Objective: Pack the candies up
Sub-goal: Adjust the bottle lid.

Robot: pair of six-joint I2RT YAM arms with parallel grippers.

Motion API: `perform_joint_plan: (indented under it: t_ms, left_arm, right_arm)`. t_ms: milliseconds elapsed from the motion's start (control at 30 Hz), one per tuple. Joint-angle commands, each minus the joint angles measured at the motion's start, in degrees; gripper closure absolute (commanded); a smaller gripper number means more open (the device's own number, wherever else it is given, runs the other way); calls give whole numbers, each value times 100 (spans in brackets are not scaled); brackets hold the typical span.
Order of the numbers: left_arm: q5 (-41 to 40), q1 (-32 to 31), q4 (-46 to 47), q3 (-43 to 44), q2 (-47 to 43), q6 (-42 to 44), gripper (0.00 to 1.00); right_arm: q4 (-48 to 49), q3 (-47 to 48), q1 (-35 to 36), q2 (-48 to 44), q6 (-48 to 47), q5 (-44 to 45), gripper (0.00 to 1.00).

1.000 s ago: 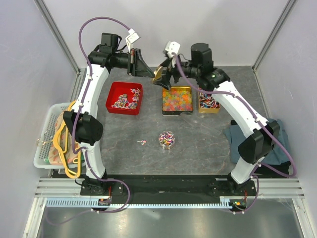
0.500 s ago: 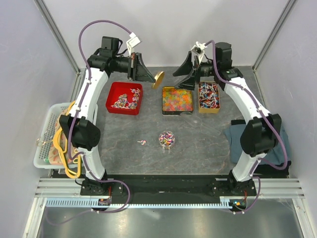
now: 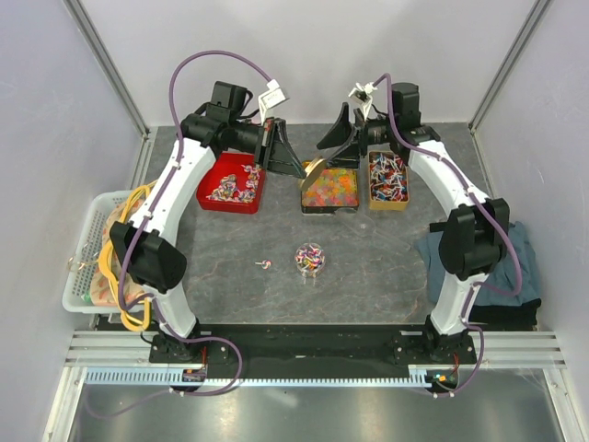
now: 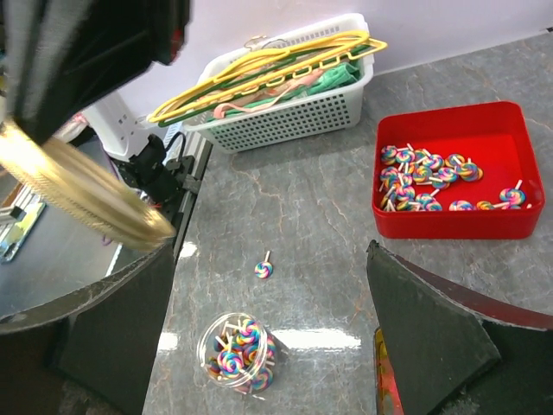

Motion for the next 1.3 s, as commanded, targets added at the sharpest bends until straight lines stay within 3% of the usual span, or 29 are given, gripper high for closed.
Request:
perform_joint_plan:
  t_ms: [0,133,267,700,867,933,967,1000,1100,1200,1267]
  left_arm:
    - [1938,51,67,148,-68,116,98]
    - [1947,104,66,473,143,63,98]
    - [1938,104,58,561,143,81,98]
    - [1946,25,49,297,179,169,98]
    - [1938,34,58,455,415,142,98]
    - [1938,25,49,595,486,107,98]
    - [1938,34,49,631,521,107,98]
    - [1938,34,49,666,574,90,98]
    - [1938,43,49,711,644,63,98]
    - [1938,60,58,667,645,63,98]
    - [1929,78,58,658,636,72,98]
  right_arm:
    - [258,-212,78,-726,-449,-500,2]
    - [493,-598,79,-991,-389,-491,2]
    - [2092,-1302,78,-1246,814,-500,2]
    - [1216,-687,254,-1150,219,-491,2]
    - [1005,-775,386,-1299,130,-491,9]
    - [1074,-819,386,-1326,200,-491,22]
    - [1197,-845,395,-1326,357,-491,33]
    - [1389,-950,395,-1334,550,-491,50]
    - [2574,-1240,395,-1361,1377,-491,67]
    - [2710,-1302,395,-1326,1598,-491,85]
    - [2718,-1294,386,-1282,1659,-491,88]
